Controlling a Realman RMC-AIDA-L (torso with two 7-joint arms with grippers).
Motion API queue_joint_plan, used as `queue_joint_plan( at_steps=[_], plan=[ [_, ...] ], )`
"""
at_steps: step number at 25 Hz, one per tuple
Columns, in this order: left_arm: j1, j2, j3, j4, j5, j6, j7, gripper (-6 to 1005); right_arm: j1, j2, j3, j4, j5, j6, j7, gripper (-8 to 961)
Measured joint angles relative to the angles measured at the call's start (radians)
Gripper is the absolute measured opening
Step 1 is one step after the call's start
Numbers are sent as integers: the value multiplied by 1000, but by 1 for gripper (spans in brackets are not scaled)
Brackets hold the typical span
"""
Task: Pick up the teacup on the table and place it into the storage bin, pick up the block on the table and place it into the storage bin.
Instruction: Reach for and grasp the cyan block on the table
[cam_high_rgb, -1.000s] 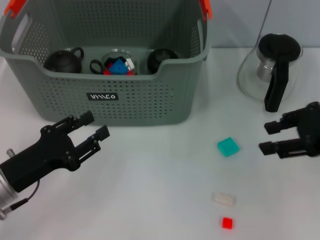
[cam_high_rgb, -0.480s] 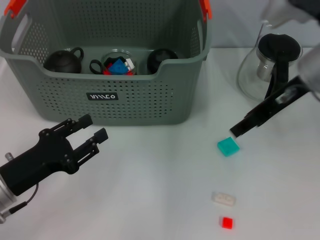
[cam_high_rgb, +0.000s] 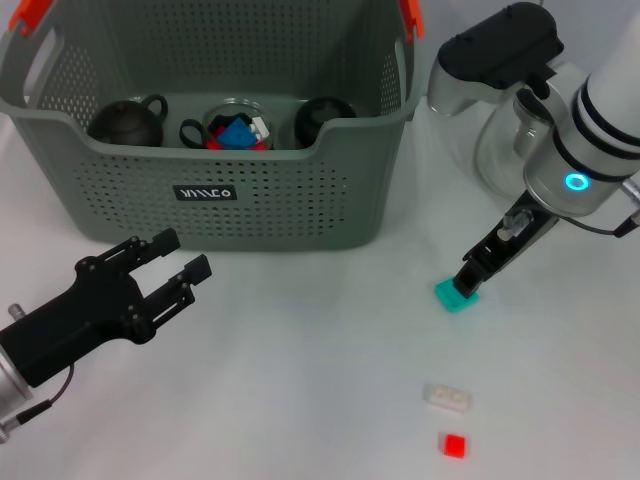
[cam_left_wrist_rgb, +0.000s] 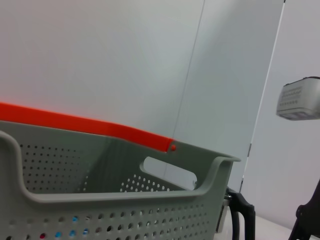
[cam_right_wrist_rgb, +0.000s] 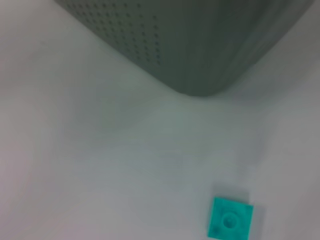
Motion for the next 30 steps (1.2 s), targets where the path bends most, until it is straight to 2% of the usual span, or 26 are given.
queue_joint_plan(
  at_steps=[14, 30],
  plan=[
    [-6, 2, 0, 0, 0, -21, -1, 549, -49, 4, -38, 19, 1, 101, 46, 578],
    [-6, 2, 0, 0, 0, -20, -5, 549, -153, 4, -126, -19, 76, 254, 34, 578]
  ],
)
